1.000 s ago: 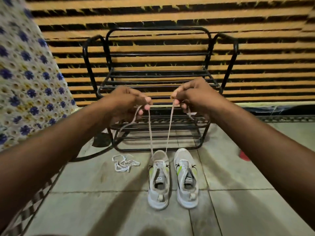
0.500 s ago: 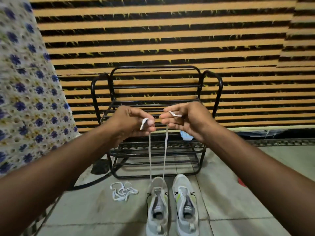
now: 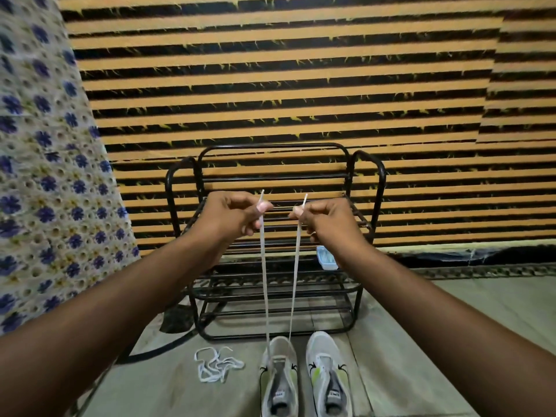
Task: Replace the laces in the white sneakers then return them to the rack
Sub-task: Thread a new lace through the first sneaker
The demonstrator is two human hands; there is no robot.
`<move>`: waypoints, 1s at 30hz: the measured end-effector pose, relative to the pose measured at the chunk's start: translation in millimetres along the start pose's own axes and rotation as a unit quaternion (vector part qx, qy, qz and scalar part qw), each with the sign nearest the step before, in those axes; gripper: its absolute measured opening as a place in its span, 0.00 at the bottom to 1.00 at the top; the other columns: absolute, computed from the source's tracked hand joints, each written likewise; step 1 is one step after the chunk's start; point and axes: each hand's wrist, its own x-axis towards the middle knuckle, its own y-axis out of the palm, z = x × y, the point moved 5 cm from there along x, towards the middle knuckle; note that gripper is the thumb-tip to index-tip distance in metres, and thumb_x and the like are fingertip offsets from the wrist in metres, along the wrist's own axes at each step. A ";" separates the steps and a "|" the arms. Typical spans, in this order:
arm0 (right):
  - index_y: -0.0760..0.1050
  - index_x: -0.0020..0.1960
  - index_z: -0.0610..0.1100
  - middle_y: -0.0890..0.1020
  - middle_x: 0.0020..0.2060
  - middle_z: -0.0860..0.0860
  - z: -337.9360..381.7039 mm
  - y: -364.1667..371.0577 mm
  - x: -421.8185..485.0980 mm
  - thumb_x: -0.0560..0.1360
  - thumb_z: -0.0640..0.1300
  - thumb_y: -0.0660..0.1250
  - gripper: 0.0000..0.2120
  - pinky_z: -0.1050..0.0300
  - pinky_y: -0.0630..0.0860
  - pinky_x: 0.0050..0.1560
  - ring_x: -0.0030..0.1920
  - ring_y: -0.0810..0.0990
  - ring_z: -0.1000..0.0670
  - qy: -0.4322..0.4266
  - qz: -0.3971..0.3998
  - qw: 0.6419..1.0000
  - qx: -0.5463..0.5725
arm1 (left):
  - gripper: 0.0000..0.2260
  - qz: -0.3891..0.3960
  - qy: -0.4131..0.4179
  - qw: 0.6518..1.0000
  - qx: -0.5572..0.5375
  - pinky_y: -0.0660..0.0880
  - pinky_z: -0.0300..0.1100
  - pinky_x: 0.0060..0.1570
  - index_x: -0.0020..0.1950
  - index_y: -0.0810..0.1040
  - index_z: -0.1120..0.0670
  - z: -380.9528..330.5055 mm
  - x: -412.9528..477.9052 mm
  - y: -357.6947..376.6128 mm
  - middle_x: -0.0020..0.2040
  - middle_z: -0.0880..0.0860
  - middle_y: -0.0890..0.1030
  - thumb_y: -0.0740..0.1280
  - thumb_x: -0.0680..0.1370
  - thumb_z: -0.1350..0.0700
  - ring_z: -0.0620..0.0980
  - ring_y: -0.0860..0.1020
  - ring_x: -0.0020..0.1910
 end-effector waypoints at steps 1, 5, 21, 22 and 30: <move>0.86 0.47 0.47 0.86 0.42 0.55 0.6 1.5 1.2 0.79 0.46 0.69 0.07 0.55 0.76 0.44 0.45 0.81 0.55 -0.004 -0.005 1.000 -0.002 | 0.07 -0.003 0.007 1.000 -0.004 0.75 0.36 0.34 0.54 0.86 0.58 -1.2 0.3 0.8 0.41 0.54 0.83 0.69 0.81 0.59 0.46 0.78 0.37; 0.85 0.44 0.49 0.86 0.39 0.54 2.8 3.7 4.2 0.77 0.44 0.72 0.04 0.55 0.81 0.46 0.42 0.83 0.55 -0.019 -0.024 0.999 0.016 | 0.05 -0.040 0.020 0.999 -0.012 0.76 0.37 0.34 0.54 0.85 0.58 -1.7 0.4 1.1 0.43 0.53 0.85 0.72 0.78 0.60 0.46 0.81 0.38; 0.78 0.52 0.43 0.86 0.37 0.50 13.9 16.0 2.5 0.72 0.36 0.77 0.12 0.61 0.82 0.47 0.43 0.86 0.57 -0.114 -0.070 0.991 0.030 | 0.04 -0.077 0.030 0.996 -0.032 0.78 0.40 0.38 0.52 0.85 0.57 1.2 -0.3 2.0 0.50 0.54 0.85 0.73 0.79 0.58 0.48 0.82 0.44; 0.78 0.52 0.43 0.86 0.38 0.50 14.4 16.3 2.3 0.72 0.36 0.77 0.12 0.59 0.82 0.48 0.43 0.86 0.57 -0.116 -0.072 0.990 0.028 | 0.04 -0.080 0.031 0.996 -0.027 0.78 0.40 0.39 0.52 0.85 0.56 1.2 -0.4 1.4 0.50 0.53 0.85 0.73 0.79 0.58 0.47 0.83 0.45; 0.78 0.51 0.44 0.87 0.37 0.53 16.2 17.6 0.2 0.70 0.37 0.78 0.13 0.55 0.81 0.52 0.44 0.86 0.58 -0.119 -0.079 0.989 0.031 | 0.03 -0.092 0.025 0.995 -0.018 0.77 0.46 0.44 0.50 0.85 0.53 -1.8 -1.3 -0.9 0.51 0.49 0.86 0.73 0.79 0.57 0.49 0.83 0.52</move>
